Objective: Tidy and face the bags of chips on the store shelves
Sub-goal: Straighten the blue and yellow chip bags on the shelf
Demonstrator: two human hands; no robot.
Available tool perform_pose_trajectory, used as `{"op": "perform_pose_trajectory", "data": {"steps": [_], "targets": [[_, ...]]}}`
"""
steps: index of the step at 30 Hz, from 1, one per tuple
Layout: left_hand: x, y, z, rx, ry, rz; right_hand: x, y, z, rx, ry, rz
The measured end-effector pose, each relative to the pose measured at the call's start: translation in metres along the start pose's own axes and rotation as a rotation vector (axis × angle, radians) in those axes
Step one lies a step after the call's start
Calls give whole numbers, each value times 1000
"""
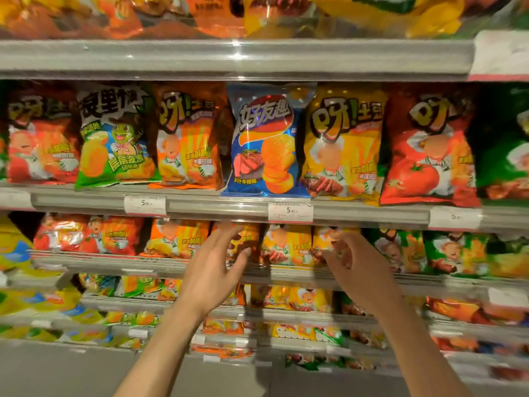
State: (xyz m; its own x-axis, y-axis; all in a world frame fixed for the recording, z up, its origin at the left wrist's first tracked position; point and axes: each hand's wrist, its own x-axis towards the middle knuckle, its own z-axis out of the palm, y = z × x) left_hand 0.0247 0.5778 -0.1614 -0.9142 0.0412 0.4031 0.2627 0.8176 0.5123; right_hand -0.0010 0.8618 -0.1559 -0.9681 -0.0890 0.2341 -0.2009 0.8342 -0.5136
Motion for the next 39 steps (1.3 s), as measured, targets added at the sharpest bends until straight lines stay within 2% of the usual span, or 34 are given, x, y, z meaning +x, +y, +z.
{"op": "perform_pose_trajectory", "data": {"steps": [6,9,13,25,30,32,39], "targets": [[42,21,-5,123,38,208,27,-15,-23,-33,183,-108],[61,24,-3,169,39,307,38,-36,-21,-84,288,-267],[80,17,2,220,15,382,55,-52,-13,-85,109,-252],[90,5,6,68,52,428,61,-50,-13,1,97,-164],[91,6,4,20,43,413,74,-67,-45,148,292,-251],[91,7,4,10,36,403,90,-83,-55,162,239,-283],[90,10,1,6,19,389,151,-122,-57,129,-108,-314]]}}
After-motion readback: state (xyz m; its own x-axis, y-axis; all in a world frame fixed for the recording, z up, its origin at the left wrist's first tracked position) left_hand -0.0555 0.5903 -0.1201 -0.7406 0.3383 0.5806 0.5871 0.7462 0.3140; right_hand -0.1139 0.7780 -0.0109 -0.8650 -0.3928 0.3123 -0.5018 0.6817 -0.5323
